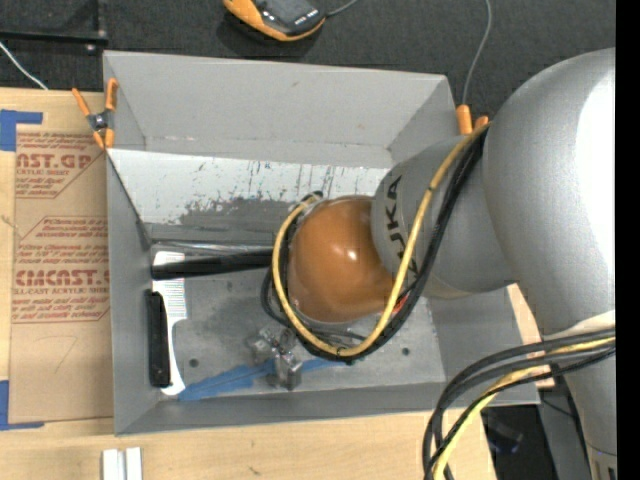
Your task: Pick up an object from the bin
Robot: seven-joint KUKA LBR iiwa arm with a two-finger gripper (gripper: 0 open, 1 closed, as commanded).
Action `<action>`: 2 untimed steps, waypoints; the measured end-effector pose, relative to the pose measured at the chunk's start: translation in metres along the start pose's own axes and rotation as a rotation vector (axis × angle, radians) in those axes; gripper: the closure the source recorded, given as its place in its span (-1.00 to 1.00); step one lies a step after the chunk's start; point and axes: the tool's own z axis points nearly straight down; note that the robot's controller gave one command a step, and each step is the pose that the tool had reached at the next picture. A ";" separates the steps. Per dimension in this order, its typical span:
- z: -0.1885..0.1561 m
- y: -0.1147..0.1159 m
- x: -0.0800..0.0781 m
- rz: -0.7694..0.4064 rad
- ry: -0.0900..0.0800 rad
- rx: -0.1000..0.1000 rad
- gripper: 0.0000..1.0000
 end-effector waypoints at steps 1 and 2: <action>0.000 0.000 0.000 0.000 0.000 0.000 1.00; 0.000 0.000 0.000 0.000 0.000 0.000 1.00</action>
Offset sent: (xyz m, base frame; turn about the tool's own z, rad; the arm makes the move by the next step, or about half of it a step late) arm 0.0000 0.0000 0.0000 0.0000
